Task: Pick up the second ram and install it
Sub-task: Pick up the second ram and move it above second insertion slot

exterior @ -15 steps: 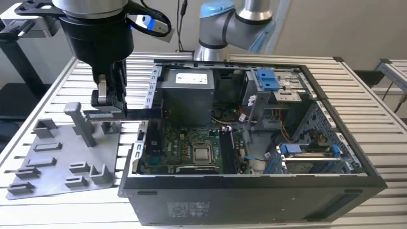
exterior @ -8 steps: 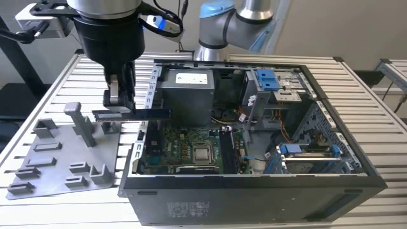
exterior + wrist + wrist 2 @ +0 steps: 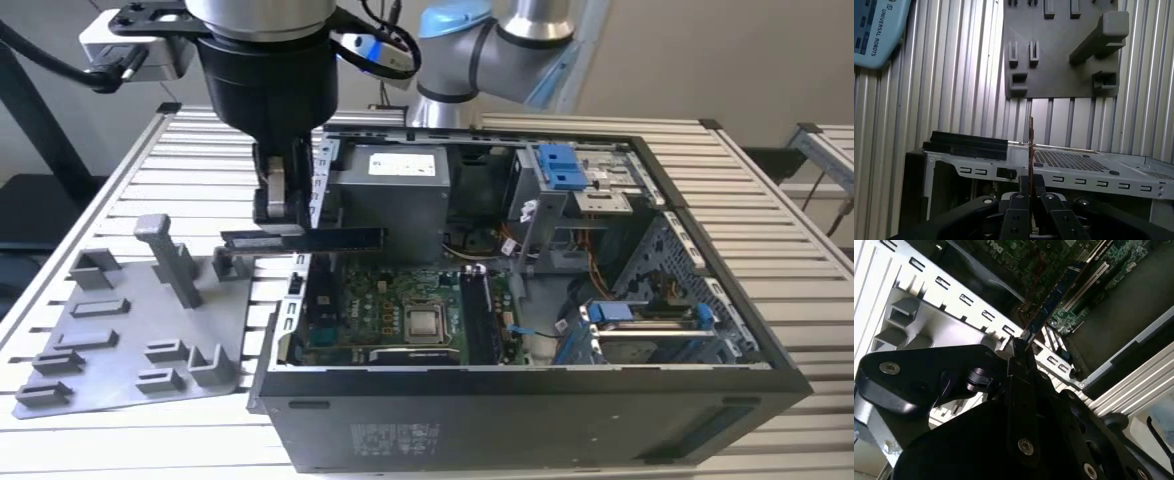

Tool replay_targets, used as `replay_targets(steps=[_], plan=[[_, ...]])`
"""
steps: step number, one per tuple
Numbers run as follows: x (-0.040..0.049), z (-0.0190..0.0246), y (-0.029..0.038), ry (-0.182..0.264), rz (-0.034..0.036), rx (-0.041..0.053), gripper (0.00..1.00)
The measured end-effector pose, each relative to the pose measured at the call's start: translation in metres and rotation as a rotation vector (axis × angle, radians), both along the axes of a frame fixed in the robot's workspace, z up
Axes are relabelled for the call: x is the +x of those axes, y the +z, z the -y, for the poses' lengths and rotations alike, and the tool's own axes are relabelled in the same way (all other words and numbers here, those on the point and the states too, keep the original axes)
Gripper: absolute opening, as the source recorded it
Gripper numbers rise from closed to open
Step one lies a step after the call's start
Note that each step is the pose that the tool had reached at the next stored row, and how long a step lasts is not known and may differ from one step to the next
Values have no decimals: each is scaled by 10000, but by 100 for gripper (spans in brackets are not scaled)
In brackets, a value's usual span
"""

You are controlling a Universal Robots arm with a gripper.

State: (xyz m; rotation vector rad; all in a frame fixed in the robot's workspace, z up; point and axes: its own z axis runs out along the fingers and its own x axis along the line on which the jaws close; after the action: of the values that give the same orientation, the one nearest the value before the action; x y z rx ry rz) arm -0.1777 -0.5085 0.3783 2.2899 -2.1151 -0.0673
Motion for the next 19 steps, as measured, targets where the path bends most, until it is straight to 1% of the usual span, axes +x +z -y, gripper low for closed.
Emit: replay_targets(steps=[19], plan=[[525,6,-6,1,-12,-1,15]])
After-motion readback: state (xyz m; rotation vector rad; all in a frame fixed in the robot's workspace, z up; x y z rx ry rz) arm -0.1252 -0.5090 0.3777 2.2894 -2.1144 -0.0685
